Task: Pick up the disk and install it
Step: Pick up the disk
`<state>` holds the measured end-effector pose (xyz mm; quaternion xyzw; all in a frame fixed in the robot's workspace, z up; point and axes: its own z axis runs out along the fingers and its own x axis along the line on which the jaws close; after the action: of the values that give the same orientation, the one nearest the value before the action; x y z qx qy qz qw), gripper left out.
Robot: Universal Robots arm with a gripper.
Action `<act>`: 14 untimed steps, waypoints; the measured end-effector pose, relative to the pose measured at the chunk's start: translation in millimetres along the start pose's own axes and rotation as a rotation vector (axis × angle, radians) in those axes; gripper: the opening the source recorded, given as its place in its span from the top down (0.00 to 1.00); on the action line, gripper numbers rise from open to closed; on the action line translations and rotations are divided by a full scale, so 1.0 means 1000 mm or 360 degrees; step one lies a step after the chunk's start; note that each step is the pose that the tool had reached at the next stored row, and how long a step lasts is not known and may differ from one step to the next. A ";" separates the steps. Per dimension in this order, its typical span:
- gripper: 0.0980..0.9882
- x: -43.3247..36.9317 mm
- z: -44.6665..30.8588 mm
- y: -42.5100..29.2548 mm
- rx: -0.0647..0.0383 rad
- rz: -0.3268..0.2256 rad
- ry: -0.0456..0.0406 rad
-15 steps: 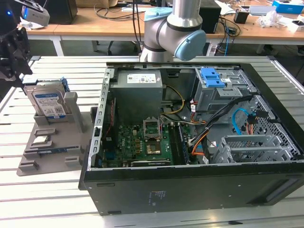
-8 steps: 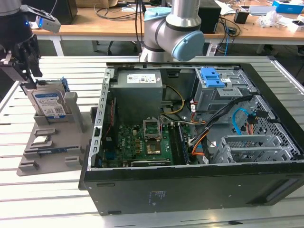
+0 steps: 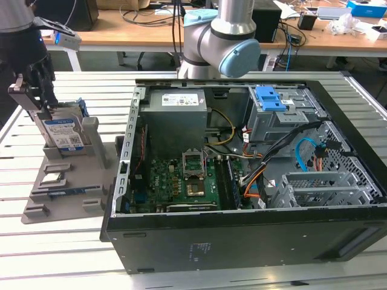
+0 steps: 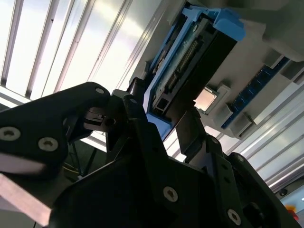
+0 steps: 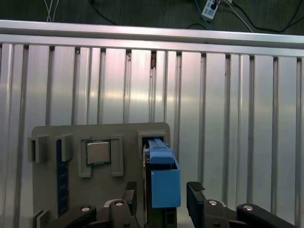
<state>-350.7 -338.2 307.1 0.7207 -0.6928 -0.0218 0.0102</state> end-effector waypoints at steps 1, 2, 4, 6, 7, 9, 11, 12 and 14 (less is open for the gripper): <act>0.50 0.0000 0.0018 -0.0003 0.0000 -0.0002 0.0000; 0.50 0.0001 0.0040 -0.0006 0.0000 -0.0005 0.0000; 0.50 0.0002 0.0076 -0.0013 0.0000 -0.0010 0.0000; 0.50 0.0003 0.0113 -0.0021 0.0000 -0.0016 0.0001; 0.50 0.0003 0.0134 -0.0025 0.0000 -0.0020 0.0001; 0.50 0.0004 0.0164 -0.0028 0.0000 -0.0025 0.0001; 0.50 0.0004 0.0185 -0.0030 -0.0001 -0.0028 0.0001; 0.50 0.0004 0.0193 -0.0030 -0.0001 -0.0029 0.0001; 0.50 0.0004 0.0208 -0.0032 -0.0001 -0.0033 0.0002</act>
<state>-348.5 -338.2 286.1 0.7279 -0.6853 -0.0217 0.0104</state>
